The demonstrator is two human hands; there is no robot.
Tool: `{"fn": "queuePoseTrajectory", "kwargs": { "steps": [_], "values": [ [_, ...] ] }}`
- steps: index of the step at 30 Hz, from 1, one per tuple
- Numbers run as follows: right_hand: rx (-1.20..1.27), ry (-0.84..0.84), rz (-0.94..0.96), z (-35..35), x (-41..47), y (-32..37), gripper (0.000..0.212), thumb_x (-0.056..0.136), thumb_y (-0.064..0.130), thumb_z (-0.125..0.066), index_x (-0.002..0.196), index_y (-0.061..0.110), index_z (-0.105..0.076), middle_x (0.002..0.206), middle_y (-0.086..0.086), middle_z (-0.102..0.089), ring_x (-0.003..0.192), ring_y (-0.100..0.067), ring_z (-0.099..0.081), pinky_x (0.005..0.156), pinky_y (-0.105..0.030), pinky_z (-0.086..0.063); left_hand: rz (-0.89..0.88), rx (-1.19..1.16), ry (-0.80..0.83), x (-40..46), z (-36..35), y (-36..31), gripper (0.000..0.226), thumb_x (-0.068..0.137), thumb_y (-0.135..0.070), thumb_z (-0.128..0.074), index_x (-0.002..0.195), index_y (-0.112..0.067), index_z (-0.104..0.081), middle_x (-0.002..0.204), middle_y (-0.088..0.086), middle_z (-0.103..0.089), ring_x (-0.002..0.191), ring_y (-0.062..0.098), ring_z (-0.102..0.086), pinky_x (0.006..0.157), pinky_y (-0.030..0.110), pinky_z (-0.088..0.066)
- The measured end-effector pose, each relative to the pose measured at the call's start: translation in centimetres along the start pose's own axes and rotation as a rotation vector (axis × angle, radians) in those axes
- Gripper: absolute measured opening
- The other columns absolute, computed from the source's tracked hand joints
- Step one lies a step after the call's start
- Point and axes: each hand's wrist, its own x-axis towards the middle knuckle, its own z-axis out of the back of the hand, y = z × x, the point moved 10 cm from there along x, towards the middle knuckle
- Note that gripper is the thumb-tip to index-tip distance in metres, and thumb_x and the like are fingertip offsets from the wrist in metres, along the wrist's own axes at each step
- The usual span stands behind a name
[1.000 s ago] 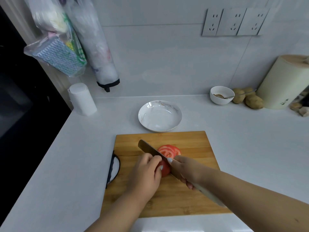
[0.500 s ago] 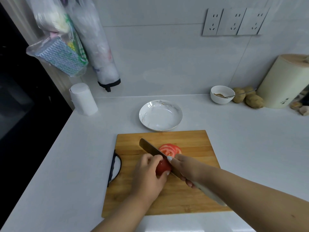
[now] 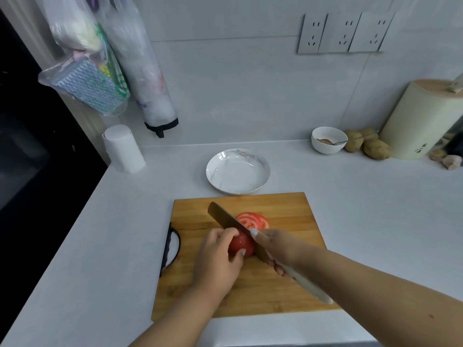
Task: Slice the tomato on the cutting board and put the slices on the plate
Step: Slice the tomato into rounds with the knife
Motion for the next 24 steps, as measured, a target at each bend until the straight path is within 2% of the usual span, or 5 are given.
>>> {"fn": "queuePoseTrajectory", "kwargs": {
  "steps": [5,10,15,19,24],
  "values": [
    [0.016,-0.010,-0.002,0.0,0.2,-0.2,0.043,0.097,0.058,-0.031,0.135,0.039,-0.042,0.063,-0.004,-0.052,0.042,-0.012,-0.047,0.044,-0.022,-0.043,0.062,-0.017,0.001,0.0,0.1,0.8,0.036,0.083,-0.035,-0.065,0.115,-0.036,-0.050,0.115,-0.011,-0.048,0.099,0.007,-0.050,0.077,0.019,-0.049],
    [0.027,0.005,-0.013,-0.1,0.2,-0.2,0.040,0.096,0.060,-0.031,0.116,0.032,-0.051,0.062,-0.004,-0.052,0.040,-0.013,-0.046,0.045,-0.023,-0.042,0.052,0.003,-0.002,-0.1,0.1,0.8,0.037,0.083,-0.035,-0.066,0.116,-0.034,-0.050,0.116,-0.010,-0.048,0.098,0.006,-0.050,0.076,0.019,-0.049],
    [0.028,0.036,-0.165,-0.3,0.0,-1.2,0.081,0.088,0.074,-0.030,0.134,0.012,-0.053,0.065,-0.007,-0.054,0.043,-0.014,-0.046,0.046,-0.022,-0.042,0.029,-0.004,-0.011,-0.1,0.2,0.7,0.035,0.083,-0.035,-0.064,0.115,-0.032,-0.052,0.114,-0.010,-0.048,0.098,0.006,-0.050,0.077,0.020,-0.048],
    [0.045,0.049,-0.146,-0.1,-0.1,-0.6,0.065,0.092,0.069,-0.028,0.133,0.022,-0.046,0.062,-0.004,-0.052,0.043,-0.013,-0.045,0.046,-0.022,-0.042,0.000,0.007,-0.040,0.1,0.5,0.4,0.028,0.088,-0.033,-0.058,0.116,-0.028,-0.055,0.114,-0.009,-0.051,0.098,0.007,-0.051,0.075,0.021,-0.049],
    [-0.027,-0.015,-0.130,0.6,-0.7,0.0,0.072,0.096,0.062,-0.027,0.120,0.000,-0.055,0.070,-0.015,-0.054,0.045,-0.019,-0.045,0.047,-0.024,-0.041,-0.033,-0.004,-0.066,0.4,0.6,0.2,0.019,0.092,-0.026,-0.053,0.110,-0.025,-0.060,0.107,-0.009,-0.054,0.094,0.008,-0.052,0.073,0.023,-0.050]
  ]
}}
